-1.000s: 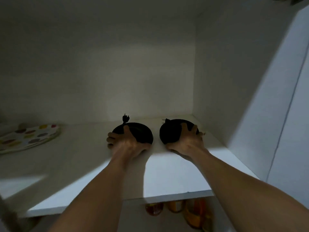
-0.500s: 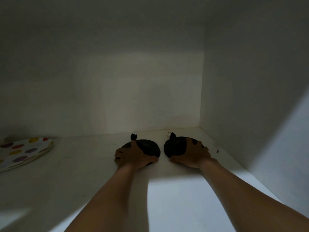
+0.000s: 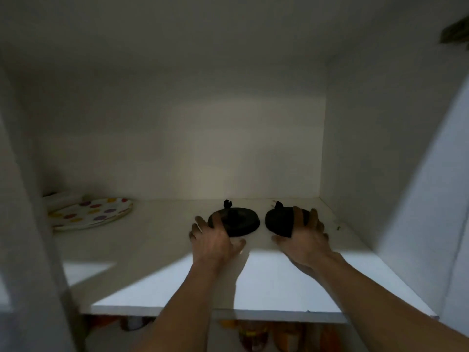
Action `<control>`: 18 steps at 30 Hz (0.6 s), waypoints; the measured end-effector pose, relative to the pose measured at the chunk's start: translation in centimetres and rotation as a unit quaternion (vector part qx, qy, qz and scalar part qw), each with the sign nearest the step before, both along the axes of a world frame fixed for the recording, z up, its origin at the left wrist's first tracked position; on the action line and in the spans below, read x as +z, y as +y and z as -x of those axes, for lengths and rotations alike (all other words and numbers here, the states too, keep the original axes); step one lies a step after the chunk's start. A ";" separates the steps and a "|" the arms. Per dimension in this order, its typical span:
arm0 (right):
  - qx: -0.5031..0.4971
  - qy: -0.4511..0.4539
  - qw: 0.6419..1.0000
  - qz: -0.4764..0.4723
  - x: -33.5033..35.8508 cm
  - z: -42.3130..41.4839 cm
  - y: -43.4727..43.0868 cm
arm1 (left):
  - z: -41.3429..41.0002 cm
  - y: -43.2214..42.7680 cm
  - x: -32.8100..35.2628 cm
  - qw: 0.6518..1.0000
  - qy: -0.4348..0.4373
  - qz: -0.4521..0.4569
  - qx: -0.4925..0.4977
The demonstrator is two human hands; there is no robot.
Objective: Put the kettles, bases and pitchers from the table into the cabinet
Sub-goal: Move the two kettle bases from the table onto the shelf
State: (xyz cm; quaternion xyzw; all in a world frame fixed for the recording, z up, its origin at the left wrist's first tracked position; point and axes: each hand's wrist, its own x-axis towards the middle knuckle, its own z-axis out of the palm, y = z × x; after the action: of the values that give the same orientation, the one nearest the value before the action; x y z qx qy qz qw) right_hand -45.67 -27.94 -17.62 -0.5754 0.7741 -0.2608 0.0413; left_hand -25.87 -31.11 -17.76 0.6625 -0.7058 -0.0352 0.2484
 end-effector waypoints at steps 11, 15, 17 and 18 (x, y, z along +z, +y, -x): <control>0.136 0.020 0.990 0.008 1.4 -10.6 14.0 | -8.3 19.4 2.3 0.989 -0.041 0.112 0.087; 0.213 0.025 0.977 0.019 2.3 -18.9 18.2 | -15.5 26.2 3.1 0.979 -0.044 0.116 0.159; 0.259 0.036 0.965 0.024 2.5 -23.6 20.5 | -19.6 29.7 3.4 0.973 -0.037 0.112 0.199; 0.280 0.040 0.959 0.027 2.6 -26.0 21.8 | -21.6 31.6 3.3 0.969 -0.036 0.106 0.219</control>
State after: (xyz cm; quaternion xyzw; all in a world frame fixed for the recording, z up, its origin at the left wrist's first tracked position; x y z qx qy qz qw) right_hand -19.65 -6.10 -15.07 -0.7799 0.5759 -0.2359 0.0659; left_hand -4.29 0.50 -14.42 0.7714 -0.5520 0.1189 0.2935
